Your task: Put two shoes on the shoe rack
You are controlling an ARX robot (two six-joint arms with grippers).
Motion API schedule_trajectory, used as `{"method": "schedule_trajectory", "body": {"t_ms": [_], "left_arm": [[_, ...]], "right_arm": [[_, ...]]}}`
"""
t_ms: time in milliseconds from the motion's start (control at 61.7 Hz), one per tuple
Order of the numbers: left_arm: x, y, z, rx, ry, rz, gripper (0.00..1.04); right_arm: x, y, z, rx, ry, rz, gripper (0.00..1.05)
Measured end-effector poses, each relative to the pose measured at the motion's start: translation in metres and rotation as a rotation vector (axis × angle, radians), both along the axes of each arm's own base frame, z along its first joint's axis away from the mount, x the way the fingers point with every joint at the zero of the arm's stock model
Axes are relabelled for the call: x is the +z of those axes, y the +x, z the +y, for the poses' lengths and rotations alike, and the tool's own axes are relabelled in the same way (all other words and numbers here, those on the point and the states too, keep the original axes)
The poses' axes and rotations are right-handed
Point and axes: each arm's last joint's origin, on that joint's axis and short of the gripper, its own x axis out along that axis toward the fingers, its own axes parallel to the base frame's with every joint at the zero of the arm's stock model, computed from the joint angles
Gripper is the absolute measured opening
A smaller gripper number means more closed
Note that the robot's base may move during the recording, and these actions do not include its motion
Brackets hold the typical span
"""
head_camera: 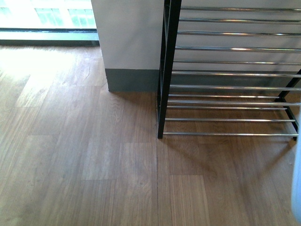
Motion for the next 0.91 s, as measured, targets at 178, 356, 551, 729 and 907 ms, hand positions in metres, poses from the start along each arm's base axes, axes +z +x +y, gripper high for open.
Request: {"method": "schedule_trajectory", "body": {"t_ms": [178, 356, 551, 729, 907], "left_arm": [[0.000, 0.000, 0.000, 0.000, 0.000, 0.000, 0.02], [0.000, 0.000, 0.000, 0.000, 0.000, 0.000, 0.02], [0.000, 0.000, 0.000, 0.000, 0.000, 0.000, 0.02], [0.000, 0.000, 0.000, 0.000, 0.000, 0.000, 0.02], [0.000, 0.000, 0.000, 0.000, 0.000, 0.000, 0.02]], "right_arm": [[0.027, 0.006, 0.005, 0.026, -0.048, -0.010, 0.01], [0.062, 0.033, 0.011, 0.023, -0.189, 0.035, 0.01], [0.109, 0.079, 0.015, 0.012, -0.316, 0.066, 0.01], [0.140, 0.118, 0.014, 0.014, -0.436, 0.125, 0.01], [0.155, 0.134, 0.014, 0.011, -0.486, 0.128, 0.01]]}}
